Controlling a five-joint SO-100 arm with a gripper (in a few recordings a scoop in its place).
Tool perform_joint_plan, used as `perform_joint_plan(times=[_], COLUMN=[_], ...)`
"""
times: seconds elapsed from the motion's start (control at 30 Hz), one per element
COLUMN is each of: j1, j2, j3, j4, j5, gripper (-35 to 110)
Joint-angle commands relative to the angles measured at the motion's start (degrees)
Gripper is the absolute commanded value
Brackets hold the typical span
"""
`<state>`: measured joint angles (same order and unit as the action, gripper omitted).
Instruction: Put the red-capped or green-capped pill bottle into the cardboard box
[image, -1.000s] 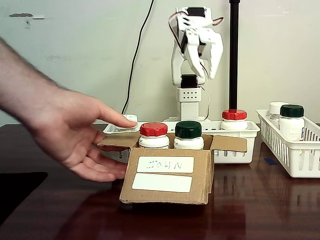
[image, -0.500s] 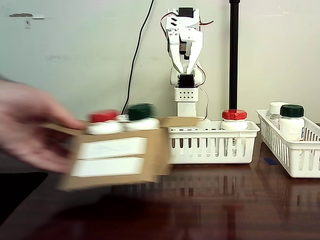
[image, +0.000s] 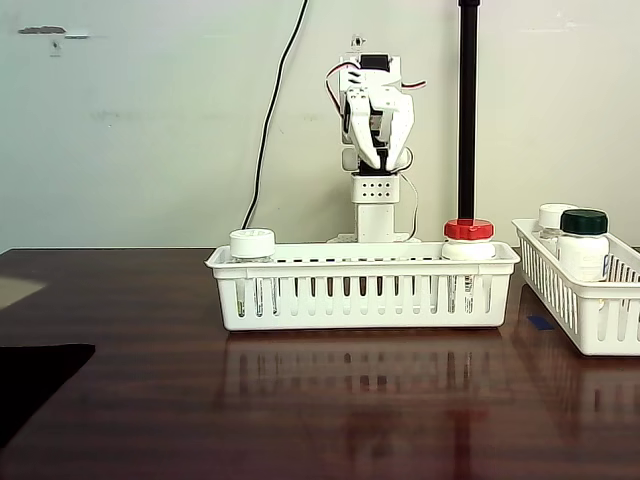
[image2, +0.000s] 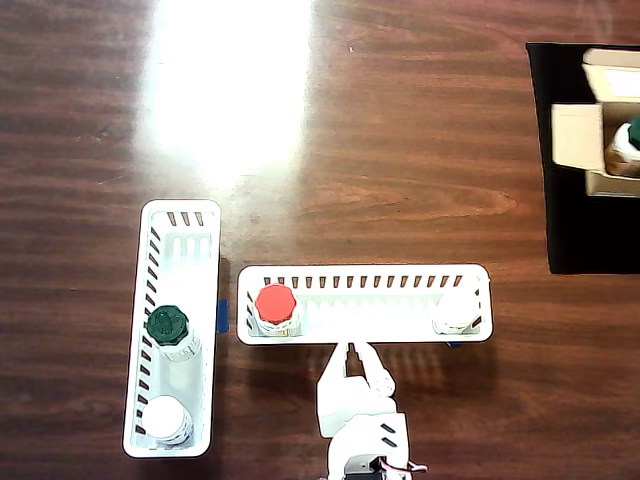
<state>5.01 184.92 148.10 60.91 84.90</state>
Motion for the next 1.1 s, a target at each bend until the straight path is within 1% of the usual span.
perform_joint_plan(times=[0.0, 0.1, 0.23, 0.37, 0.53, 0.67, 0.77, 0.8, 0.83, 0.93, 0.97, 1.07], j1=[0.7, 0.09, -1.05, -0.79, -2.64, -3.96, -6.68, -8.26, -10.2, -14.33, -16.26, -20.39], j2=[5.19, 12.04, 11.95, 11.95, 11.95, 11.95, 11.95, 11.95, 10.11, 11.87, 11.43, 11.87], j3=[2.37, 6.77, 8.61, 13.8, 21.45, 21.53, 21.53, 21.53, 21.53, 21.53, 21.53, 21.53], j4=[-1.32, 0.0, -0.62, -6.68, -14.41, -8.35, -1.23, 3.52, 4.48, 4.57, 4.66, 4.66], j5=[-0.26, -0.26, -2.2, -1.58, -4.04, -5.1, -3.25, -2.37, -5.36, 0.35, -0.53, -8.7], gripper=[2, 2, 2, 2, 3, 4, 4, 4, 3, 4, 3, 3])
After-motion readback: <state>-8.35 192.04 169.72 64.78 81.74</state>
